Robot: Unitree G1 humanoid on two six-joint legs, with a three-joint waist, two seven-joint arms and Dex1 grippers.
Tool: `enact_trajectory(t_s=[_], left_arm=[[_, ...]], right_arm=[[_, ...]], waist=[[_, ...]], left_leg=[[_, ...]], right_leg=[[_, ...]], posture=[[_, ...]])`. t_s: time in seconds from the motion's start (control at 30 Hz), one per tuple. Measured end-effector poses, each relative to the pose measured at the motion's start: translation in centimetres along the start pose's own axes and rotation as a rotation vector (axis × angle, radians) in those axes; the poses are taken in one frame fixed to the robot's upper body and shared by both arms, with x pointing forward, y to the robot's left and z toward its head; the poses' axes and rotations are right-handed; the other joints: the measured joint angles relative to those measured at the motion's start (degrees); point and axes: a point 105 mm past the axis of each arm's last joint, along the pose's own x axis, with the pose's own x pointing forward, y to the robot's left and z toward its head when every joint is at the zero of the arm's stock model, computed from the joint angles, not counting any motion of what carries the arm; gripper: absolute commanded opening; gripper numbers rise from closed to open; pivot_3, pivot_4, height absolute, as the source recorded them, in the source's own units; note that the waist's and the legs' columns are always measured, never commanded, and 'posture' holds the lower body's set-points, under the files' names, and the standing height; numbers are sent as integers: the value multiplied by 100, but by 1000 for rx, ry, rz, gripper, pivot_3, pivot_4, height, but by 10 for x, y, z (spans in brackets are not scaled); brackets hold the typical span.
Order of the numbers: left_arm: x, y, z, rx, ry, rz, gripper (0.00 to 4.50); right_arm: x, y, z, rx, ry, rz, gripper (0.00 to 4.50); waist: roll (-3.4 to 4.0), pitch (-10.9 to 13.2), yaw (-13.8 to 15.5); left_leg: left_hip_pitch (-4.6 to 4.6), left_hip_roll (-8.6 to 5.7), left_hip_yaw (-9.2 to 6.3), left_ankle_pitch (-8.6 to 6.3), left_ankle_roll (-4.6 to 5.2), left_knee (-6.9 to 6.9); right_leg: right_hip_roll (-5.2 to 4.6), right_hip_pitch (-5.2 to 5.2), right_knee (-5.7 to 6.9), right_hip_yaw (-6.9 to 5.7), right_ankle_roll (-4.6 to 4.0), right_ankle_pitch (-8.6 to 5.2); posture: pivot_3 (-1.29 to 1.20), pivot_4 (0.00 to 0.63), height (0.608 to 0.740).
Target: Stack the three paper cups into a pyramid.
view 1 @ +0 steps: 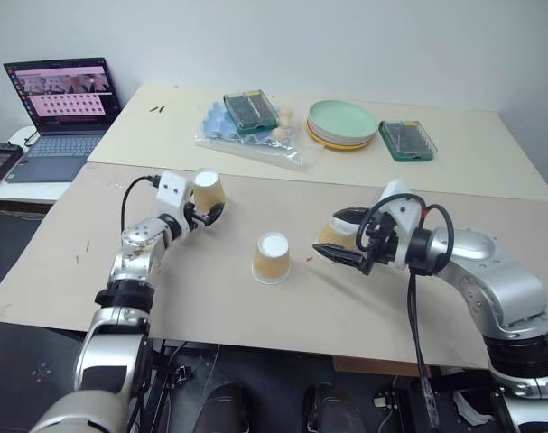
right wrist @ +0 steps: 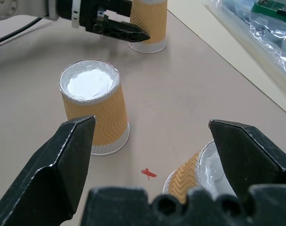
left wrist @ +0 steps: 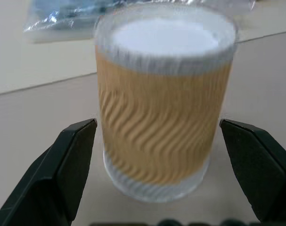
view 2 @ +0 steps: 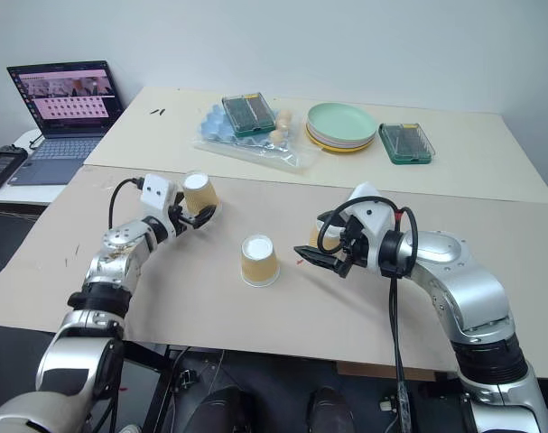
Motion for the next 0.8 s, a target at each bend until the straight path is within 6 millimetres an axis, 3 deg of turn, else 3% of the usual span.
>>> enact_trajectory(t_s=[0.33,0.43,0.57,0.7,0.8], left_arm=[[14,-7,10,-7,-21,-52,4460],[15,-8,11,-12,-26,-53,3720],[15,-8,12,-16,-29,-55,2374],[15,-8,14,-6,-42,-60,2374],[11,-12,30,42,-106,-99,2374]], right_arm=[[0,0,-2,17,0,-9,4500],[-1,1,-5,26,4,-8,4500],[-1,1,-5,29,4,-7,4500],[0,2,-5,29,4,-5,4500],[1,3,-6,29,7,3,4500]], waist=[[-2,1,1],[-2,1,-3],[-2,1,-8],[-3,2,-4],[-4,2,-6]], left_leg=[[-2,-1,-1,0,0,0],[-3,-1,-1,0,0,0],[-3,0,-1,0,0,0],[-3,0,-2,0,1,0],[-9,0,-2,0,0,0]], right_leg=[[0,-1,2,-1,1,-1],[0,-1,2,-1,1,-1],[0,-2,2,-1,1,-1],[0,-2,2,-1,1,-1],[0,-5,7,-2,1,0]], posture=[[0,150,706],[0,150,706],[0,150,706],[0,150,706],[0,150,706]])
